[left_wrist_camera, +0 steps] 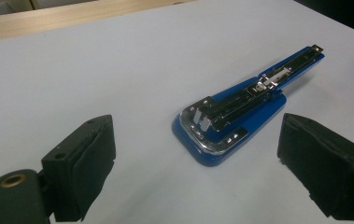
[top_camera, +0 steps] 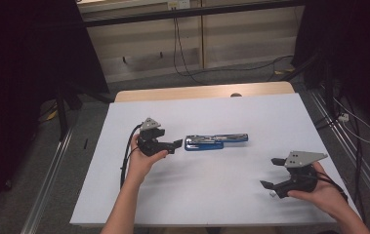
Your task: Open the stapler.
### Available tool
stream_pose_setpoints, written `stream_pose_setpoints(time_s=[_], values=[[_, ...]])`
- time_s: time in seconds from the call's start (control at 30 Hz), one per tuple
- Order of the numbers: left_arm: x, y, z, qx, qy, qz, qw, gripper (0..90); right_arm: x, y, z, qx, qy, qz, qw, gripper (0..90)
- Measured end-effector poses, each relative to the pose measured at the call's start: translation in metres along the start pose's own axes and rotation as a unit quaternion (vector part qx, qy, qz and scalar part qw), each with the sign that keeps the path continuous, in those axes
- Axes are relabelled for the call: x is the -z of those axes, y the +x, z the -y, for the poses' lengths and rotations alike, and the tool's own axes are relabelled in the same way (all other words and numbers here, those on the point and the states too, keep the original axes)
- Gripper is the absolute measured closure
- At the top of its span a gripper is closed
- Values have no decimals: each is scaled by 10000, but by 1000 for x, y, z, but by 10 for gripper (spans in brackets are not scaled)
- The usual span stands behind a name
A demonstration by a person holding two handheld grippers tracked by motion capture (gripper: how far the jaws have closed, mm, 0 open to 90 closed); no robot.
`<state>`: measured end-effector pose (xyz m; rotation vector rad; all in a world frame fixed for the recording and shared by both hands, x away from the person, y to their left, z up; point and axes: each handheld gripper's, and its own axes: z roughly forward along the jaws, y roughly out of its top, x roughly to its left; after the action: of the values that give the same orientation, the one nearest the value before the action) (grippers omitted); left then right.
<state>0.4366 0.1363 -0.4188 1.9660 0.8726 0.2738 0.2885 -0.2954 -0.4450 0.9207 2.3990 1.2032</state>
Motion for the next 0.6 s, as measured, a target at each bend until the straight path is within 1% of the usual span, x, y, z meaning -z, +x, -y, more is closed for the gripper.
stream_pose_setpoints(time_s=[0.07, 0.1, 0.17, 0.37, 0.47, 0.53, 0.6], values=[[1, 1, 0, 36, -31, 17, 10000, 116, 2, 0, 3, 47, 81, -52, 9999, 144], [1, 2, 0, 30, -8, 14, 10000, 116, 3, 1, 5, 57, 102, -84, 9999, 149], [1, 2, 0, 59, -52, 16, 10000, 117, 4, 1, 6, 63, 136, -102, 9998, 155], [1, 3, 0, 70, -44, 6, 10000, 117, 6, -1, 11, 57, 193, -165, 9997, 161], [1, 3, 0, 55, -22, -3, 10000, 117, 6, 2, 11, 149, 235, -258, 9993, 188], [1, 3, 1, 51, -12, -5, 10000, 117, 7, 4, 12, 238, 328, -294, 9987, 208], [1, 3, 1, 42, 1, -14, 10000, 117, 8, 5, 15, 252, 390, -314, 9984, 225]])
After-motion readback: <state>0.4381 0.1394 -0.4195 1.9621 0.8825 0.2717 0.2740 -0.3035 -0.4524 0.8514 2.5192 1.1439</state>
